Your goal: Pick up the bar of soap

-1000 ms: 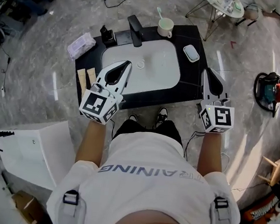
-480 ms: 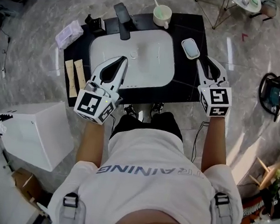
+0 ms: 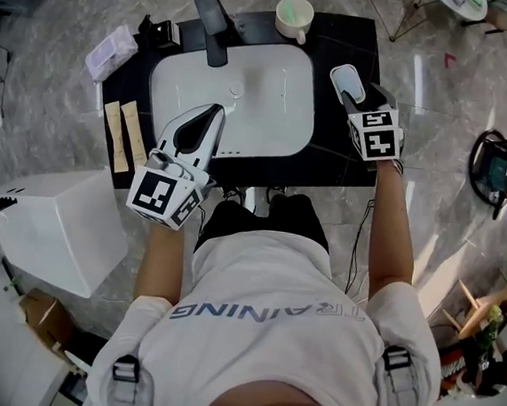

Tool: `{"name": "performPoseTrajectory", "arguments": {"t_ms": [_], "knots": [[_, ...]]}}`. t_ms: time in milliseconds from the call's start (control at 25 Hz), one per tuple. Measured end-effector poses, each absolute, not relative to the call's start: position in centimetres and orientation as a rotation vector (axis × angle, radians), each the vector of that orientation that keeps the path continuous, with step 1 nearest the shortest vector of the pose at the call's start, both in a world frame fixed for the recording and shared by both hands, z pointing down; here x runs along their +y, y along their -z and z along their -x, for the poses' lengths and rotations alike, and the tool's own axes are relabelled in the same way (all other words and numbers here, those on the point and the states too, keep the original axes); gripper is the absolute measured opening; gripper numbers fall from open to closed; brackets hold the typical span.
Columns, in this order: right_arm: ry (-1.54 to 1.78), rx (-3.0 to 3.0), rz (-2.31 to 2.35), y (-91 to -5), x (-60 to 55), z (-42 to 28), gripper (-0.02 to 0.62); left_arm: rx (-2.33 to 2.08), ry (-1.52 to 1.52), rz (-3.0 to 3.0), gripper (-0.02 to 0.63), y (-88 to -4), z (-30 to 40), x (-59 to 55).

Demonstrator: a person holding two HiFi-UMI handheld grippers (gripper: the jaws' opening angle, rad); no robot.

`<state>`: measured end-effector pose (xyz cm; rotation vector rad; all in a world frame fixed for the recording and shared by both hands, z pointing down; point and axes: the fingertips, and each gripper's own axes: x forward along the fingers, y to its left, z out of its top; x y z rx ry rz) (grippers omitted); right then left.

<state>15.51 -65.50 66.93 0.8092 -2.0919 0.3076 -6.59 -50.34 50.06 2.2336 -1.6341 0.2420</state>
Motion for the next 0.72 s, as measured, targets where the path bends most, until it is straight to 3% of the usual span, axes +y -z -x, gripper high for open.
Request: {"name": "performPoseTrajectory", "arguments": {"t_ms": [720], "knots": [[-0.445, -1.971, -0.747, -73.4, -67.3, -14.7, 0.241, -1.664, -0.223, -2.176, 0.009, -51.5, 7.8, -50.3]]}}
